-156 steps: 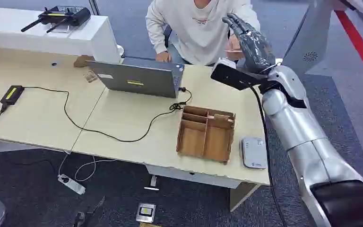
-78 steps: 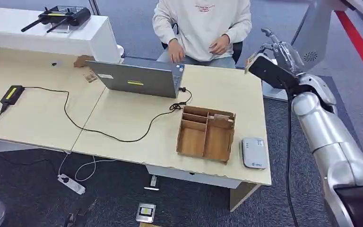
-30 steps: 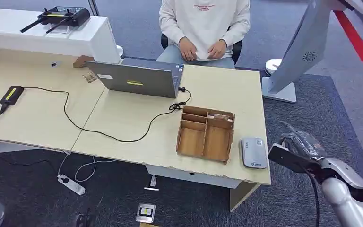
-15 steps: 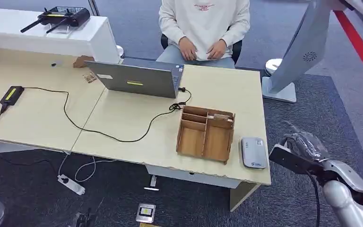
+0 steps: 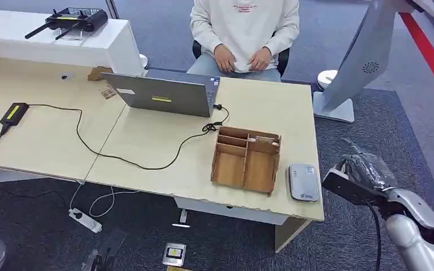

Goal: Pass the card to the sensor for recognition and then transmit it.

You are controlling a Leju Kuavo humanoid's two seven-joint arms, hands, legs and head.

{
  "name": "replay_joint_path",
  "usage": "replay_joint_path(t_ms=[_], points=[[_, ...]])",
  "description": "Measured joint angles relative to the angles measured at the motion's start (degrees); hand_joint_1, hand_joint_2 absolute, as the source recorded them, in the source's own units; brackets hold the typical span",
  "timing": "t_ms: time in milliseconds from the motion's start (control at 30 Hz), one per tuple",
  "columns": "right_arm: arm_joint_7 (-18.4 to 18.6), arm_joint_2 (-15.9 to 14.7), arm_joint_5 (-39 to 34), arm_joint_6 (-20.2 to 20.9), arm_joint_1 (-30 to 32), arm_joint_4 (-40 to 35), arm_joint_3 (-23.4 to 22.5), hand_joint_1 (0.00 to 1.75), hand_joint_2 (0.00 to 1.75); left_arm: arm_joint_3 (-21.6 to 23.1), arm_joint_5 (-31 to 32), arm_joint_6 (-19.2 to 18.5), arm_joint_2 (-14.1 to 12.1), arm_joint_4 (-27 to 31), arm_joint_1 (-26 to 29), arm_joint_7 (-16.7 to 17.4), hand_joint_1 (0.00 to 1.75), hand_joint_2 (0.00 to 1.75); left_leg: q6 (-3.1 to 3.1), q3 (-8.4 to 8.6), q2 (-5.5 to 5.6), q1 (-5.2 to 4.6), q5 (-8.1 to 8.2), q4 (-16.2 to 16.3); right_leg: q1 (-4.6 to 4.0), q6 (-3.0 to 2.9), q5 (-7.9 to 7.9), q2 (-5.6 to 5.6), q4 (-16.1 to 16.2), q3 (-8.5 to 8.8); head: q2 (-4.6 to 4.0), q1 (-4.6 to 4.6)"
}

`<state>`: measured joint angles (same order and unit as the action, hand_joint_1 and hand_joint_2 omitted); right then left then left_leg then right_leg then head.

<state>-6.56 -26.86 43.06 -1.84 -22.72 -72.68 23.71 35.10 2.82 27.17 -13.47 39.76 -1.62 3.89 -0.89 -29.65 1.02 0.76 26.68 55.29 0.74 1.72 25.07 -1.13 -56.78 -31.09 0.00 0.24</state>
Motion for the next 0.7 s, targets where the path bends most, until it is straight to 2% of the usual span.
replay_joint_path(t_ms=[700], points=[[0.04,1.07,0.26,-0.5,0.27,2.03,0.09,1.75,1.75,-0.57,-0.09,-0.68,1.16,-1.79,-0.4,-0.35,0.0,0.0,0.0,-0.01,0.0,0.0,0.0,0.0,0.0,0.0,0.0,0.0,0.0,0.0,0.0,0.0]])
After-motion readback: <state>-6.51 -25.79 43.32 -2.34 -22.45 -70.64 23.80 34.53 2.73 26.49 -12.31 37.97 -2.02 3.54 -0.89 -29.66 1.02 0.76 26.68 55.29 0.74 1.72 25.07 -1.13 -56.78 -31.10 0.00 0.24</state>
